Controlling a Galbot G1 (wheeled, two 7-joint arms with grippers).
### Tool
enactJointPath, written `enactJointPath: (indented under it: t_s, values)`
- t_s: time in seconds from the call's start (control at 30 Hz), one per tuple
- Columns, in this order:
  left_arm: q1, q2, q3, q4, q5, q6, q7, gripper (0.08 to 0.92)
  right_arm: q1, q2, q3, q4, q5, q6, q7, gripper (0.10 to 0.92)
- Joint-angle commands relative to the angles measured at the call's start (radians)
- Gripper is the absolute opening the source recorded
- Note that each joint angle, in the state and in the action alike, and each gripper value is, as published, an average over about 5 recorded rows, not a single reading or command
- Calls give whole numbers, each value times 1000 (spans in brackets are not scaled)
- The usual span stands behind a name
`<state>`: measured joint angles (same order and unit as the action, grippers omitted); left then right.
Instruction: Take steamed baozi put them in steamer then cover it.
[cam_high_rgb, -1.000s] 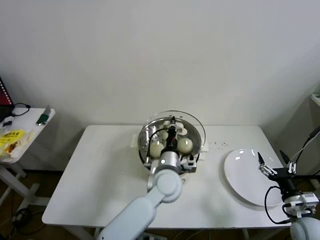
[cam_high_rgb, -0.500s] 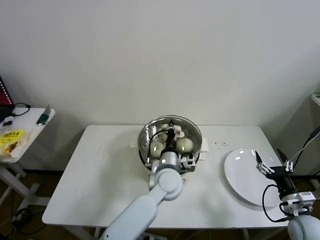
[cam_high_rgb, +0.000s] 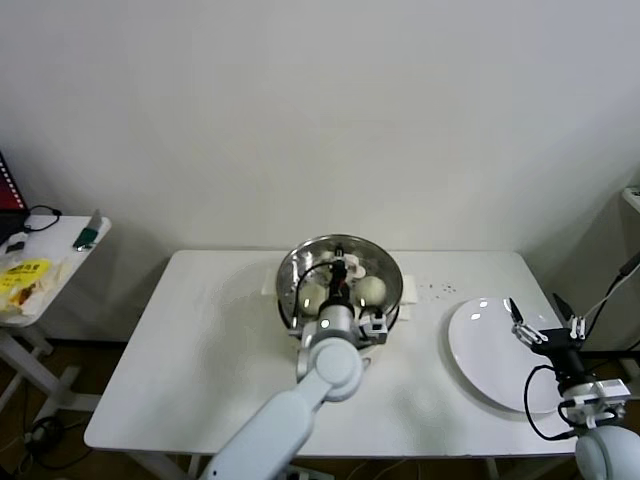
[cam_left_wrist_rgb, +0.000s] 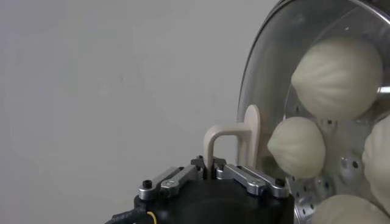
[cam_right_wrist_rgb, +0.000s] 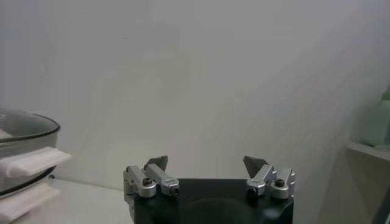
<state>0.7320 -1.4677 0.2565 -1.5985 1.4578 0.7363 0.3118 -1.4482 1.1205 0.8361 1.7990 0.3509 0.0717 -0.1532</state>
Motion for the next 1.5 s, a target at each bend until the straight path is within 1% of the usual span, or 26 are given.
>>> enactJointPath:
  t_s: [0.03,0.23,0.47,0.53,0.63,0.77,1.03,1.2,1.27,1.33,1.5]
  values:
    - [1,-3,-1,8,-8,49,-8,151,2,0,1,0,-1,0,0,823]
    - [5,-2,-1,16,-12,49,-15,151,2,-2,5,1,1,0,0,823]
    - [7,3,-6,3,-38,49,-4,151,4,-5,7,0,2,-6,0,823]
    - [6,12,-6,-13,-52,49,-3,167,4,-6,7,3,3,-22,3,823]
    - [8,40,-7,-61,-76,49,-3,234,5,-7,7,9,6,-62,14,823]
    - [30,86,-18,-147,-102,49,-1,346,9,-12,6,13,18,-111,25,823]
    - [119,145,-35,-326,-160,49,0,580,33,-18,-2,10,24,-167,29,823]
    - [192,199,-47,-434,-231,49,-13,727,48,-27,-13,6,25,-195,41,823]
    - [226,218,-67,-469,-281,49,-39,773,54,-28,-19,4,21,-198,43,823]
    - [261,230,-121,-498,-353,39,-83,808,57,-29,-23,5,22,-197,42,823]
    - [366,289,-324,-579,-651,-68,-238,822,53,-32,-29,10,18,-191,32,823]
